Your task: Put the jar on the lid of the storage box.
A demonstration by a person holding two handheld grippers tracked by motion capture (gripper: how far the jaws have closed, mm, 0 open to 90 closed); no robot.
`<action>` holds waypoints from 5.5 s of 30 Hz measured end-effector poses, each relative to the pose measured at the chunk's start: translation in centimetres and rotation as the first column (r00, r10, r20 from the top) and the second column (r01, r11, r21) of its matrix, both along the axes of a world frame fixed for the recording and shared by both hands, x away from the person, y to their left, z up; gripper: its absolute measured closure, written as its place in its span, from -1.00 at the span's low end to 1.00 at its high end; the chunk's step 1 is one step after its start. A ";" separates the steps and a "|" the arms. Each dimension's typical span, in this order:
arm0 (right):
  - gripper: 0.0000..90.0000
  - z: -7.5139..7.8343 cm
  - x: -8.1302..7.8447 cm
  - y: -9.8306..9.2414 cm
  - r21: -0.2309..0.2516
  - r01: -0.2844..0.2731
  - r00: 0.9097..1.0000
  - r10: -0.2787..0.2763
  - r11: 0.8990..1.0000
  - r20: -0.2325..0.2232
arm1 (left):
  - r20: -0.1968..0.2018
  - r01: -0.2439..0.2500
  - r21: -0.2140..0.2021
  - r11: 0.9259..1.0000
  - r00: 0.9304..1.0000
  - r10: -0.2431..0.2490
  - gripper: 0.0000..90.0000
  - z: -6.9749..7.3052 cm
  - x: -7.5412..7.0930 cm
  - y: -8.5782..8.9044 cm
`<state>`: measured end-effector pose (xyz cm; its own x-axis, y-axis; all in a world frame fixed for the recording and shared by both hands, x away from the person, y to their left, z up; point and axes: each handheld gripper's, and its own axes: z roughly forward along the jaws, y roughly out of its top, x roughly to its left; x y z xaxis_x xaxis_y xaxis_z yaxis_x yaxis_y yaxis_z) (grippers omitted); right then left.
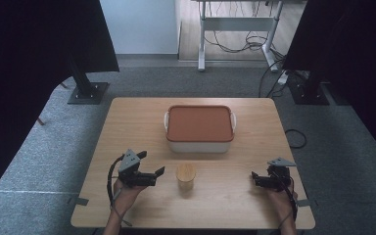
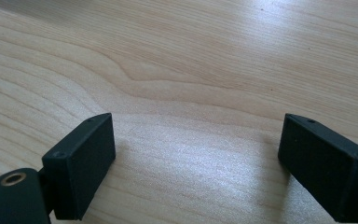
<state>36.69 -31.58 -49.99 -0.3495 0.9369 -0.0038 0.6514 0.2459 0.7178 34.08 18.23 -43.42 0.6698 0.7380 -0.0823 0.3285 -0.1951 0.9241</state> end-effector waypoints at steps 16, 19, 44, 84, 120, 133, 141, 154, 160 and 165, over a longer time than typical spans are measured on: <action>-0.77 0.0 0.0 0.0 0.000 -0.001 1.000 0.001 1.000 0.000 | 0.014 0.055 -0.029 0.998 0.998 -0.054 -0.92 0.3 -0.5 -2.1; -0.77 0.0 0.0 0.0 0.000 -0.001 1.000 0.001 1.000 0.000 | 0.014 0.066 -0.039 0.997 0.998 -0.065 -0.92 0.3 -0.6 -2.4; -0.77 0.0 0.0 0.0 -0.001 -0.002 1.000 0.002 1.000 0.000 | 0.017 0.139 -0.057 0.989 0.990 -0.138 -0.91 -0.1 -1.0 -5.4; -0.78 0.0 0.0 0.0 -0.001 -0.006 1.000 0.006 1.000 0.000 | -0.015 0.153 0.034 0.988 0.988 -0.152 -0.86 -5.1 -0.7 -9.4; -0.79 0.0 0.0 0.1 -0.002 -0.010 1.000 0.010 1.000 -0.001 | 0.001 0.148 -0.025 0.989 0.989 -0.148 -0.44 -4.8 -0.5 -8.6; -0.79 0.0 -0.1 0.1 -0.002 -0.011 1.000 0.011 1.000 -0.002 | 0.014 0.129 -0.015 0.992 0.992 -0.129 -0.44 -3.5 0.0 -8.4; -0.80 0.0 -0.2 0.2 -0.004 -0.012 1.000 0.012 1.000 -0.002 | 0.013 0.117 -0.018 0.993 0.993 -0.117 -0.44 -2.9 0.2 -8.3; -0.80 0.0 -0.2 0.2 -0.003 -0.012 1.000 0.012 1.000 -0.003 | 0.037 0.110 -0.032 0.993 0.993 -0.109 -0.44 -1.0 1.2 -8.5; -0.80 0.0 -0.2 0.2 -0.003 -0.013 1.000 0.013 1.000 -0.003 | 0.049 0.107 -0.036 0.994 0.993 -0.105 -0.44 0.1 1.9 -8.5; -0.80 0.0 -0.2 0.2 -0.003 -0.013 1.000 0.013 1.000 -0.003 | 0.047 0.102 -0.047 0.994 0.994 -0.100 -0.44 0.5 2.5 -8.5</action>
<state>36.44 -31.34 -50.00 -0.3617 0.9323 -0.0057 0.6503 0.2566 0.7151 36.61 9.77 -42.88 0.7445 0.6621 -0.0850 0.2673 -0.1791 0.9468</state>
